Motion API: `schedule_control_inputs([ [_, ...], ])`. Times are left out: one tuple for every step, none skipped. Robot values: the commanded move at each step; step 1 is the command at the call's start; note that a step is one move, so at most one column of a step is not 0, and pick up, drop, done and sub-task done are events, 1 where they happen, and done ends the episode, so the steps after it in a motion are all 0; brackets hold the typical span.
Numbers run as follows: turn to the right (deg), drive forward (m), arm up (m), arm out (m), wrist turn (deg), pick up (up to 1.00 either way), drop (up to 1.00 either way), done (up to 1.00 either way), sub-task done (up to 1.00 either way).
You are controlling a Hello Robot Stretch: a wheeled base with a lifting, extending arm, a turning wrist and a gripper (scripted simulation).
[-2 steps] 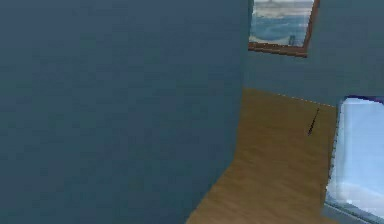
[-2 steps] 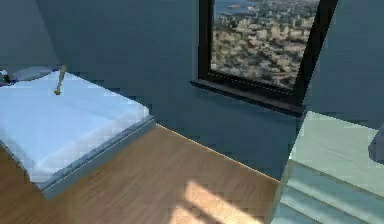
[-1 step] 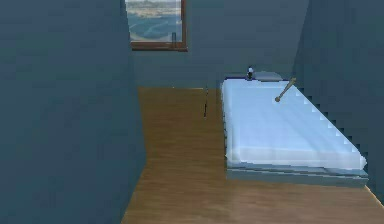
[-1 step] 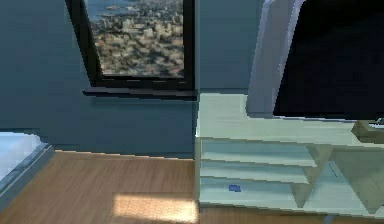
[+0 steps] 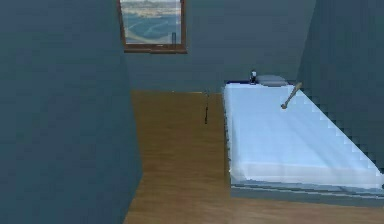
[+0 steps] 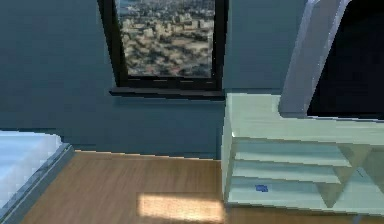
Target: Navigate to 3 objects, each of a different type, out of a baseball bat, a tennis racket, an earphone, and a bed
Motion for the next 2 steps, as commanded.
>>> schedule_control_inputs([
  [3.0, 0.0, 0.0, 0.0, 0.0, 0.0, 0.0, 0.0, 0.0],
  [0.0, 0.6, 0.0, 0.0, 0.0, 0.0, 0.0, 0.0, 0.0],
])
